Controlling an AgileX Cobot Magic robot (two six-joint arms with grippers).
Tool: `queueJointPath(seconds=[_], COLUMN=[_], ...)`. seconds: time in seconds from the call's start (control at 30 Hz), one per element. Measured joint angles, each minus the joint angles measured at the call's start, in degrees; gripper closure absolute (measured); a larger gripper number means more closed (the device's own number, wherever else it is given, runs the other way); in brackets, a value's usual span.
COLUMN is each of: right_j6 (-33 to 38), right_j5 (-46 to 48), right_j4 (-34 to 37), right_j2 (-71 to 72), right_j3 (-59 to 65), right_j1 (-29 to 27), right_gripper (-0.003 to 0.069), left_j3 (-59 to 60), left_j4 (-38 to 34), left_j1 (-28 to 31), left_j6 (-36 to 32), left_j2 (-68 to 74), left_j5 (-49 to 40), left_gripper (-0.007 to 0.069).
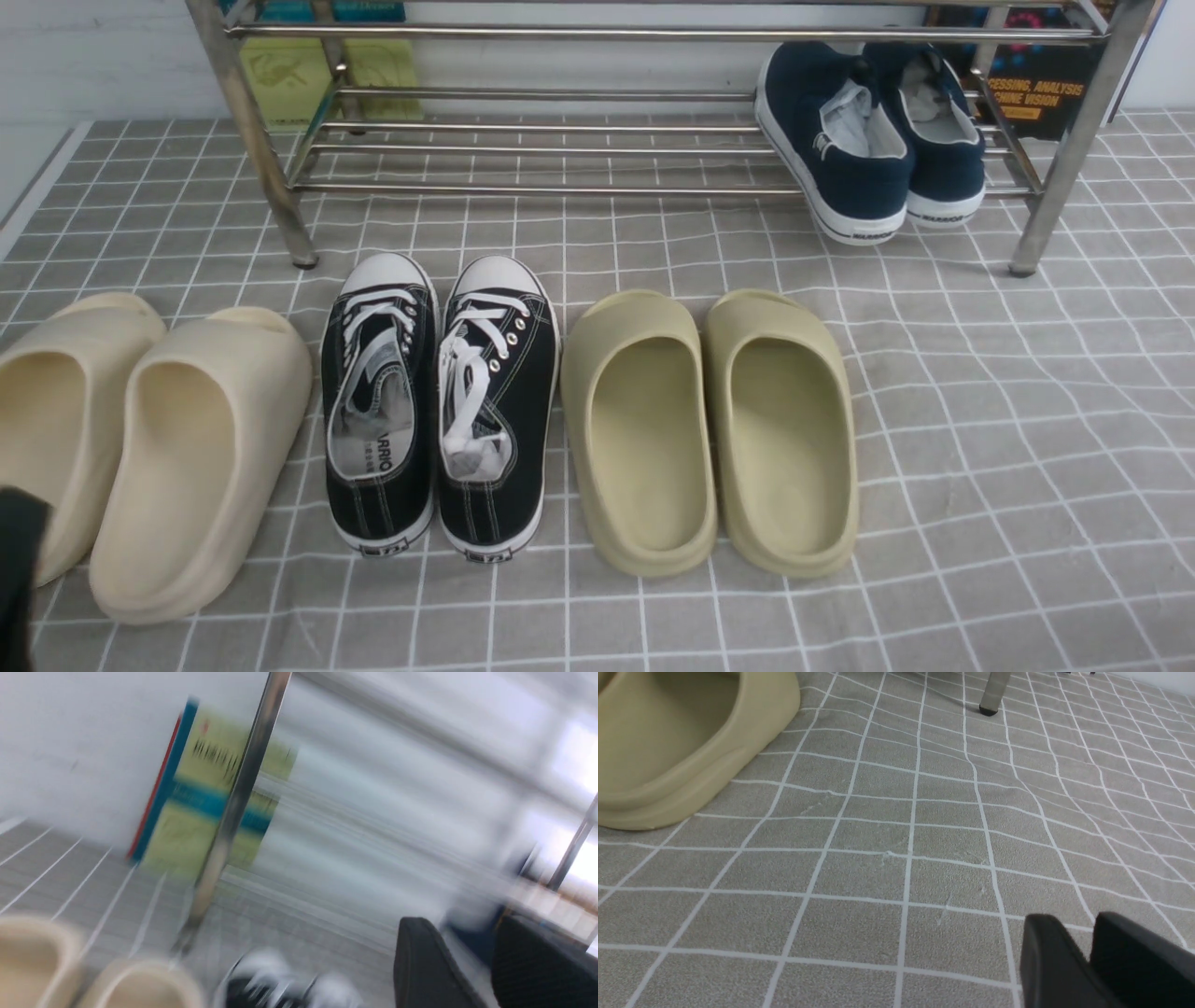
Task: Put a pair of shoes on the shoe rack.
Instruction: Use the left arm to grab the shoe closest to it
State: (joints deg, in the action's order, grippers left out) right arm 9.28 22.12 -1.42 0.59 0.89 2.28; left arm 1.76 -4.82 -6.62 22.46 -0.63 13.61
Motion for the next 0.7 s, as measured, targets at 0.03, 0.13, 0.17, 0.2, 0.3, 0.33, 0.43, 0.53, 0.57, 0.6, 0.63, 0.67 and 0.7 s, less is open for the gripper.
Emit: queueJointPath(seconds=[0.03,0.13,0.17,0.2,0.3,0.33,0.43,0.53,0.57,0.6,0.63,0.67,0.7], right_j6=[0.0,0.0,0.0,0.0,0.0,0.0,0.0,0.0,0.0,0.0,0.0,0.0,0.0], right_j5=[0.0,0.0,0.0,0.0,0.0,0.0,0.0,0.0,0.0,0.0,0.0,0.0,0.0], right_j4=[0.0,0.0,0.0,0.0,0.0,0.0,0.0,0.0,0.0,0.0,0.0,0.0,0.0], right_j2=[0.0,0.0,0.0,0.0,0.0,0.0,0.0,0.0,0.0,0.0,0.0,0.0,0.0], right_j3=[0.0,0.0,0.0,0.0,0.0,0.0,0.0,0.0,0.0,0.0,0.0,0.0,0.0], right_j1=[0.0,0.0,0.0,0.0,0.0,0.0,0.0,0.0,0.0,0.0,0.0,0.0,0.0], right_gripper=[0.0477,0.0474,0.0473,0.0473,0.047,0.0468,0.0463,0.046,0.0457,0.0457,0.0455,0.0454,0.0453], left_j3=[0.0,-0.9,-2.0,-3.5,-12.7,-16.5,-26.6,-34.1,-38.1,-38.1,-39.8,-40.4,-40.8], left_j4=[-0.6,-0.7,-0.1,0.4,2.7,3.2,5.8,9.3,12.4,12.4,14.1,14.7,14.7], left_j1=[0.0,0.0,0.0,0.0,0.0,0.0,0.0,0.0,0.0,0.0,0.0,0.0,0.0], left_j6=[3.1,6.2,6.2,6.0,4.2,3.5,2.4,2.4,2.4,2.4,2.4,2.4,2.4], left_j2=[0.0,0.0,0.0,0.0,0.3,1.5,8.9,17.2,24.8,24.8,30.6,34.1,37.0], left_j5=[4.4,7.7,6.5,5.2,-7.0,-12.3,-28.4,-39.7,-45.5,-45.5,-47.3,-47.8,-48.1], left_gripper=[0.0402,0.0479,0.0517,0.0564,0.0638,0.0638,0.0638,0.0638,0.0638,0.0638,0.0638,0.0638,0.0638])
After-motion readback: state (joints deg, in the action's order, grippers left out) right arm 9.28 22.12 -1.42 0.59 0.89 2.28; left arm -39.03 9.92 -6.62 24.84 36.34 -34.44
